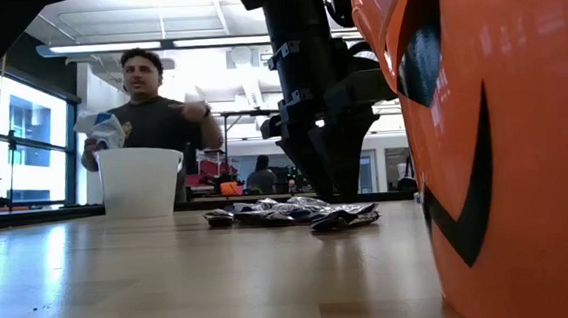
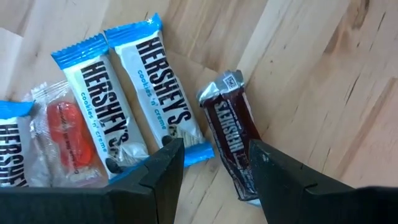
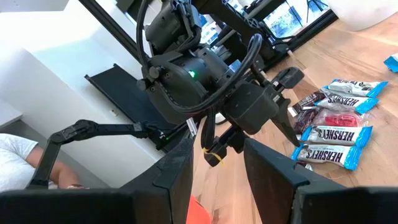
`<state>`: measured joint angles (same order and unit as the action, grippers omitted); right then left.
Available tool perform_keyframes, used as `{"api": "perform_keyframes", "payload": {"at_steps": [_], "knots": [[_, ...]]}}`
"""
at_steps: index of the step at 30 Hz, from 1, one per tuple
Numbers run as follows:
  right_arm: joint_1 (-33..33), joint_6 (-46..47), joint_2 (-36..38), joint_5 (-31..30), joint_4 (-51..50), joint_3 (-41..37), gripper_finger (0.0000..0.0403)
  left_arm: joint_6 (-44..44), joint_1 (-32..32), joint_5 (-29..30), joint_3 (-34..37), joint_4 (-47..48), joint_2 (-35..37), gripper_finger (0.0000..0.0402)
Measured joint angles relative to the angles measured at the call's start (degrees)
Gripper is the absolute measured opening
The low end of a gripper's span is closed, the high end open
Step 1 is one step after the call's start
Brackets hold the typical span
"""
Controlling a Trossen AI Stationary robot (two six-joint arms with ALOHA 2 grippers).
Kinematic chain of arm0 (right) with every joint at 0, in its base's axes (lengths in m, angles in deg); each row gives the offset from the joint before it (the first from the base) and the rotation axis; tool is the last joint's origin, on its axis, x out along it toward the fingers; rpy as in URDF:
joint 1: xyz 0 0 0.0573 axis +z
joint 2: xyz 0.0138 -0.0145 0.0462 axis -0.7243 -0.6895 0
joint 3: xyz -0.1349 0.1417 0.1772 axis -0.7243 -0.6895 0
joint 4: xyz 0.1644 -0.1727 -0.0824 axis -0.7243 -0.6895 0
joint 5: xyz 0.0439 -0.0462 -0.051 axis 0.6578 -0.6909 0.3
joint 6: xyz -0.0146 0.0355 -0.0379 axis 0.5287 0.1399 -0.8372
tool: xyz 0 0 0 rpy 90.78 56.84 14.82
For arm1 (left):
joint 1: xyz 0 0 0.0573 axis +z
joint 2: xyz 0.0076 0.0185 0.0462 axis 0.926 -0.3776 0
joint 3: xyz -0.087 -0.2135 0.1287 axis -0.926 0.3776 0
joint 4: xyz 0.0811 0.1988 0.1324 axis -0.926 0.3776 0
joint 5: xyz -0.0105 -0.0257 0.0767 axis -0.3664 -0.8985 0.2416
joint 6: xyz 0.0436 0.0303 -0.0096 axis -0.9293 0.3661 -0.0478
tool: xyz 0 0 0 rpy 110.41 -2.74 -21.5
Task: Organize candy in baskets
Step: Put the brown chocolate into the orange bucket
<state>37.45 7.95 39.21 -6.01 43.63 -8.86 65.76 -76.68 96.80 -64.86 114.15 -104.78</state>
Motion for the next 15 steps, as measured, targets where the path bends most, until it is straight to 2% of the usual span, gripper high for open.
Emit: {"api": "perform_keyframes", "payload": {"at_steps": [8,15], "knots": [[0.00,0.00,0.00,0.00,0.00,0.00,0.0138,1.32,-0.17,-0.06,0.00,-0.31,-0.20,0.0168],[0.00,-0.01,0.00,0.00,0.00,0.00,0.0138,2.56,-0.65,-2.99,0.04,-0.38,-1.53,0.0168]]}}
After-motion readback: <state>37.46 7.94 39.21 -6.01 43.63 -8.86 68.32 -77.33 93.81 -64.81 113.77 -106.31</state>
